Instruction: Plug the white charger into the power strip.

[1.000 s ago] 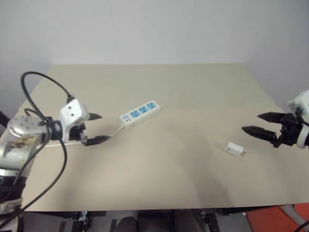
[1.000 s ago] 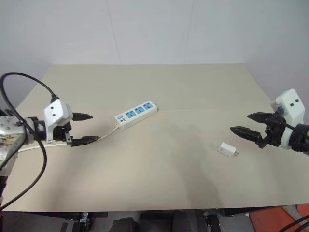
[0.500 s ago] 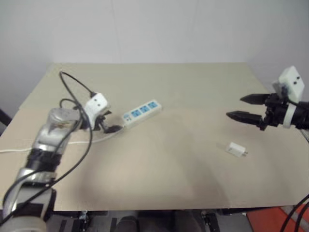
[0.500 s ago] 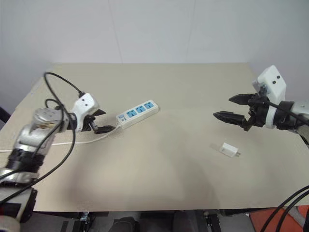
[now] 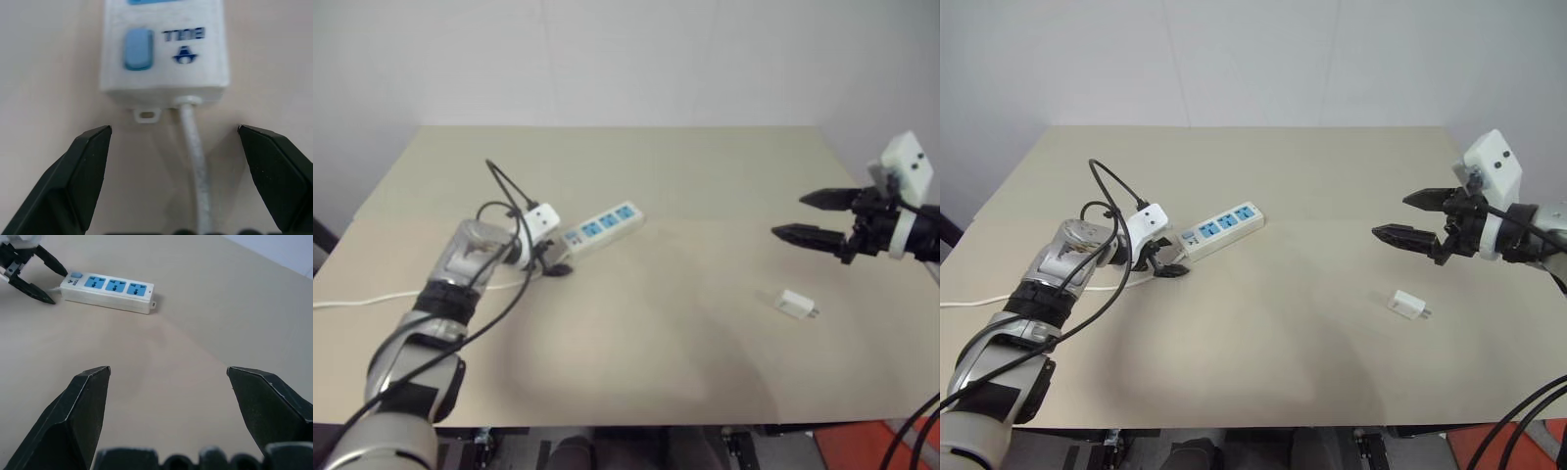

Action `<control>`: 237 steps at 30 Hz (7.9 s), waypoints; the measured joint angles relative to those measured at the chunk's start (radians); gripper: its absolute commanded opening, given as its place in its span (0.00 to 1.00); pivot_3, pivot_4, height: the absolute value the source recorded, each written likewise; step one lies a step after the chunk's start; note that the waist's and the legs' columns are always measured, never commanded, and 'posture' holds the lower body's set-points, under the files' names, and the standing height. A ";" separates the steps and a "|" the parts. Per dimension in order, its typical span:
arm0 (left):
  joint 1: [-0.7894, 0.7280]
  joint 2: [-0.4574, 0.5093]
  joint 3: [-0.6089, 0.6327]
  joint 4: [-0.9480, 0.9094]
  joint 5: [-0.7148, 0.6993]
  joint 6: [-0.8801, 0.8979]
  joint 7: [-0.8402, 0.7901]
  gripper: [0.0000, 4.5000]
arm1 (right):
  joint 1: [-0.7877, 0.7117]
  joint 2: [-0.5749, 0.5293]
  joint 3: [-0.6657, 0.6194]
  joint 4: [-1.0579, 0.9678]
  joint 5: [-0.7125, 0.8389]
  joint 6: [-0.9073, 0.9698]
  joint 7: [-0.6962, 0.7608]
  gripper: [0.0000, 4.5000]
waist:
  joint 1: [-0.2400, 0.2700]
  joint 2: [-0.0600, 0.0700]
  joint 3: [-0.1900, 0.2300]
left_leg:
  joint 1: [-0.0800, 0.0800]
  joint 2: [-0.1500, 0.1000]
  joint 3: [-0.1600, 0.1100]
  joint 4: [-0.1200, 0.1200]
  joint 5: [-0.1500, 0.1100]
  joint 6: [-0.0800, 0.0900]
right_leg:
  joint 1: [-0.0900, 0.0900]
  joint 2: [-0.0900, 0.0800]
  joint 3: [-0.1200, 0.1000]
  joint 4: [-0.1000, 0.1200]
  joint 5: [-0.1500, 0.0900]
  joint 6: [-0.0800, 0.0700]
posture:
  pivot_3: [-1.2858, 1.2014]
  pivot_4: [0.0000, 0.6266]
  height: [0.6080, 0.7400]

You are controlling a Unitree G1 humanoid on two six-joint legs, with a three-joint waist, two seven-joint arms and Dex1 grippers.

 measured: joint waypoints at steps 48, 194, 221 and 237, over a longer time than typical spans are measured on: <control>0.212 0.288 0.182 -0.132 -0.265 -0.591 -0.573 0.91 | 0.134 0.040 -0.106 -0.076 0.051 0.043 -0.079 1.00 | 0.002 0.003 -0.001 | -0.001 0.001 0.000 0.010 -0.002 0.004 | 0.001 0.000 0.000 0.001 0.002 0.001 | 0.52 0.24 1.00; 0.392 -0.172 0.113 -0.132 -0.200 -0.625 -0.370 0.73 | -0.299 -0.141 0.713 0.157 -0.377 0.157 0.220 1.00 | 0.008 0.014 -0.009 | -0.001 0.000 0.001 0.010 -0.003 0.005 | 0.001 0.000 0.000 -0.002 0.003 0.002 | 0.52 0.24 1.00; 0.477 -0.154 0.115 -0.268 -0.212 -0.552 -0.289 0.73 | -0.386 0.101 0.882 0.517 -0.746 -0.005 0.380 0.80 | 0.006 0.017 -0.011 | -0.001 0.000 0.001 0.010 -0.003 0.004 | 0.001 0.000 0.000 -0.001 0.003 0.002 | 0.52 0.24 1.00; 0.476 -0.126 0.113 -0.270 -0.227 -0.546 -0.288 0.73 | -0.357 0.144 0.816 0.459 -0.764 0.015 0.388 0.26 | -0.006 0.017 -0.011 | -0.001 0.000 0.001 0.010 -0.002 0.004 | 0.001 0.000 0.001 -0.001 0.003 0.001 | 0.52 0.24 1.00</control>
